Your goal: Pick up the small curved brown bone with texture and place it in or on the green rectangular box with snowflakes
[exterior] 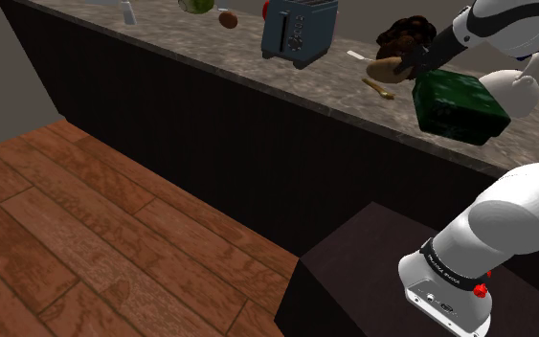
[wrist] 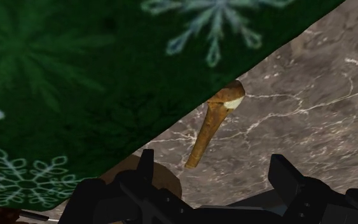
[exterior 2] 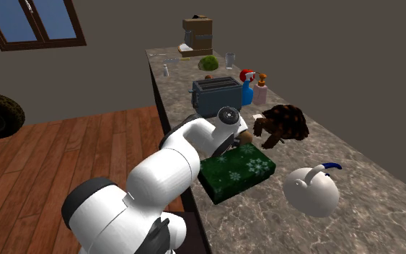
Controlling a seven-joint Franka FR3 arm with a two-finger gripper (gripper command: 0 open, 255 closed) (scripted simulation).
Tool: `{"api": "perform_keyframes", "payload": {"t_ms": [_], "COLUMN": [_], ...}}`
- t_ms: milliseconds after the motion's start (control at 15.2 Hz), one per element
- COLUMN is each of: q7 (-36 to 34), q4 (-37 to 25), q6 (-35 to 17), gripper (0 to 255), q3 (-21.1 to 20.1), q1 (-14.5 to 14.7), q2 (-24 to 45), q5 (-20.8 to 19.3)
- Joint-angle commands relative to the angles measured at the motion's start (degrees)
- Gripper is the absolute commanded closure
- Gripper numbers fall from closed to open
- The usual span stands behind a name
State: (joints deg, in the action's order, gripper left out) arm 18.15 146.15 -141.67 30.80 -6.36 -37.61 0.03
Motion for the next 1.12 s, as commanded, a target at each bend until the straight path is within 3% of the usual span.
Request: {"api": "perform_keyframes", "payload": {"t_ms": [0, 132, 198, 792, 858, 1056], "q7": [0.0, 0.0, 0.0, 0.0, 0.0, -8.7], "q4": [0.0, 0.0, 0.0, 0.0, 0.0, -23.6], "q6": [0.0, 0.0, 0.0, 0.0, 0.0, 25.0], "gripper": [0, 0, 255, 255, 0, 0], "q3": [0.0, 0.0, 0.0, 0.0, 0.0, -0.4], "q1": [0.0, 0.0, 0.0, 0.0, 0.0, 3.4], "q2": [0.0, 0.0, 0.0, 0.0, 0.0, 21.4], "q5": [0.0, 0.0, 0.0, 0.0, 0.0, 4.2]}}
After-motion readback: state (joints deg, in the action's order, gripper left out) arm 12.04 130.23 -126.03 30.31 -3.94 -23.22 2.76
